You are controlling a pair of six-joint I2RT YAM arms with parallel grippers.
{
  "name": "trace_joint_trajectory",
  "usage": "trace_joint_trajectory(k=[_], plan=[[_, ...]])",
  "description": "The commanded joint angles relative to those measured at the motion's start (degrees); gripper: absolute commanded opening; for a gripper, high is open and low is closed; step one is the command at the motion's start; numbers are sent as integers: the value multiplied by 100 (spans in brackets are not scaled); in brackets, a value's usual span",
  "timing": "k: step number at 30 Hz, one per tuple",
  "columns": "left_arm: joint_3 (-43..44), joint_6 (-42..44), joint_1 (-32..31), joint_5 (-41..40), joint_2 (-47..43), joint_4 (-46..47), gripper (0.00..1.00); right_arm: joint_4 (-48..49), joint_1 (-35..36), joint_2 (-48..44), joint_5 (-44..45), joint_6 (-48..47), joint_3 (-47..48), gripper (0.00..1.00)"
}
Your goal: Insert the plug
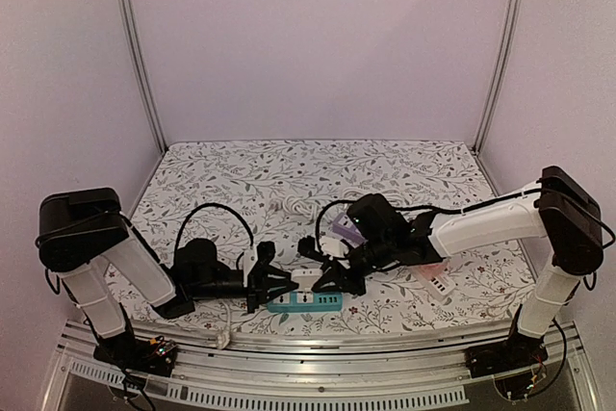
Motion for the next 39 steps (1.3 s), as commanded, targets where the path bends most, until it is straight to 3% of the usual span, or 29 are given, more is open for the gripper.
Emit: trace_joint_trajectory(k=[1, 12, 39], plan=[[95, 820, -36, 67, 202, -10, 0, 83, 99, 136, 514, 146, 397, 0], [-4, 1314, 161, 200, 46, -226, 0, 119, 147, 402, 573, 271, 675, 0], [280, 1467, 273, 435, 407, -569, 0, -27, 177, 516, 681, 293, 624, 0]])
